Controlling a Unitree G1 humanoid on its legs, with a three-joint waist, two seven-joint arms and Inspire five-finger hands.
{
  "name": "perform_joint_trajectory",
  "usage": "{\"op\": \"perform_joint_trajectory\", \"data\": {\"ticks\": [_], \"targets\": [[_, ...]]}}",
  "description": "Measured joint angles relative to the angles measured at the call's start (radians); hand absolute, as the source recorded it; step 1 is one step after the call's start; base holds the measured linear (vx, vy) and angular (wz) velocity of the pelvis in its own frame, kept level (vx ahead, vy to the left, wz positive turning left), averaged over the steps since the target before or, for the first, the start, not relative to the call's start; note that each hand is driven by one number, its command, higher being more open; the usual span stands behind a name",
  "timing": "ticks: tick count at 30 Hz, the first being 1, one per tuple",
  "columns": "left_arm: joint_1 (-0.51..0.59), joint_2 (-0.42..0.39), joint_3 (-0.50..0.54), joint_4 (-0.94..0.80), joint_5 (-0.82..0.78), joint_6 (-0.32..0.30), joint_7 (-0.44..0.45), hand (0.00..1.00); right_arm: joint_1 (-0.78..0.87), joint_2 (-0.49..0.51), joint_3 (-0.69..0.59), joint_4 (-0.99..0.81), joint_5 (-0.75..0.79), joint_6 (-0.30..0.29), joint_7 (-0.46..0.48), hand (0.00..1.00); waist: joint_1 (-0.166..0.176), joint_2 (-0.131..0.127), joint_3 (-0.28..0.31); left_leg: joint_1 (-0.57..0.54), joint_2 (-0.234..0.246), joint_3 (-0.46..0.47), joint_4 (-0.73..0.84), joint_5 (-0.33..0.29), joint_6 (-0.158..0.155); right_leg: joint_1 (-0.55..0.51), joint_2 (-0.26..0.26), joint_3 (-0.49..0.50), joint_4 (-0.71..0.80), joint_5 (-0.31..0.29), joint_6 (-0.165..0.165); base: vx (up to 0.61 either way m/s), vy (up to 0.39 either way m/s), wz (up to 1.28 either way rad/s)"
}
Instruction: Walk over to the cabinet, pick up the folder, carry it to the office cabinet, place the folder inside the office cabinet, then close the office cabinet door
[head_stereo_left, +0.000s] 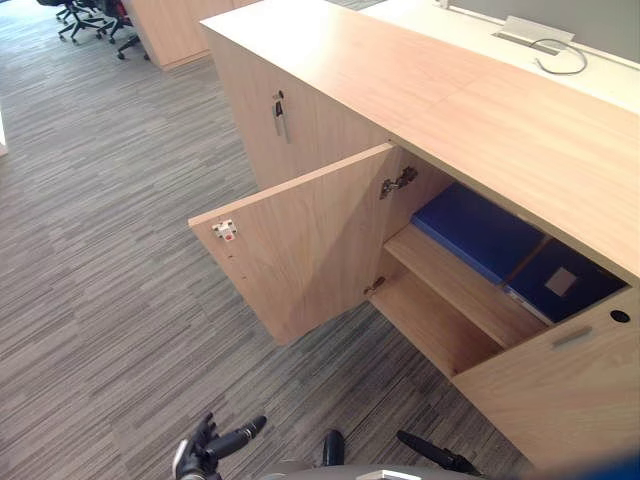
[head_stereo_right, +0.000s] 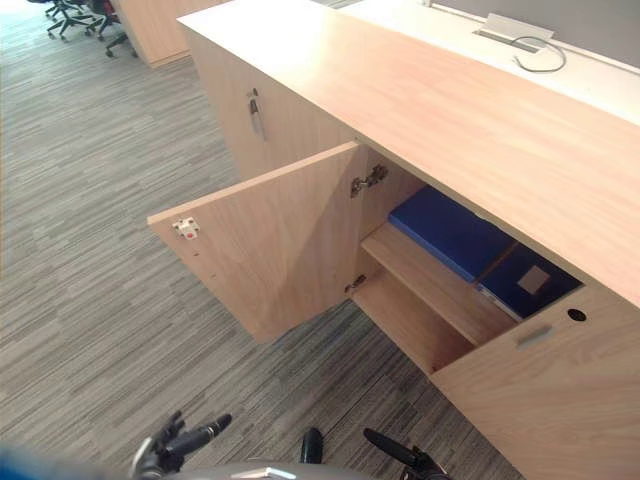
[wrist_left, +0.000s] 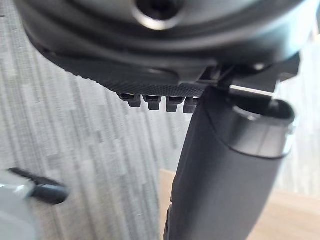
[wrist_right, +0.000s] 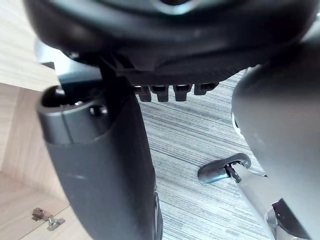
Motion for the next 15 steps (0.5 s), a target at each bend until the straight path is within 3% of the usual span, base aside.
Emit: {"op": "perform_joint_trajectory", "data": {"ticks": [7, 15], "targets": [[-0.047, 0.052, 0.076, -0.171, 0.079, 0.007, -0.008, 1.00, 0.022, -0.004, 0.000, -0.051, -0.001, 0.007, 0.017, 1.00, 0.010, 0.039, -0.023, 0.003, 0.023, 0.050, 0.000, -0.001, -0.001, -0.015, 0.008, 0.040, -0.005, 0.000, 0.000, 0.01, -0.042, -0.22], [-0.130, 0.099, 0.077, -0.241, 0.127, 0.012, -0.006, 1.00, 0.033, -0.007, 0.009, -0.061, -0.003, 0.012, 0.041, 1.00, 0.007, 0.044, -0.028, 0.004, 0.051, 0.107, -0.001, -0.001, -0.006, -0.023, 0.034, 0.082, -0.055, -0.003, -0.005, -0.03, -0.033, -0.28]]}}
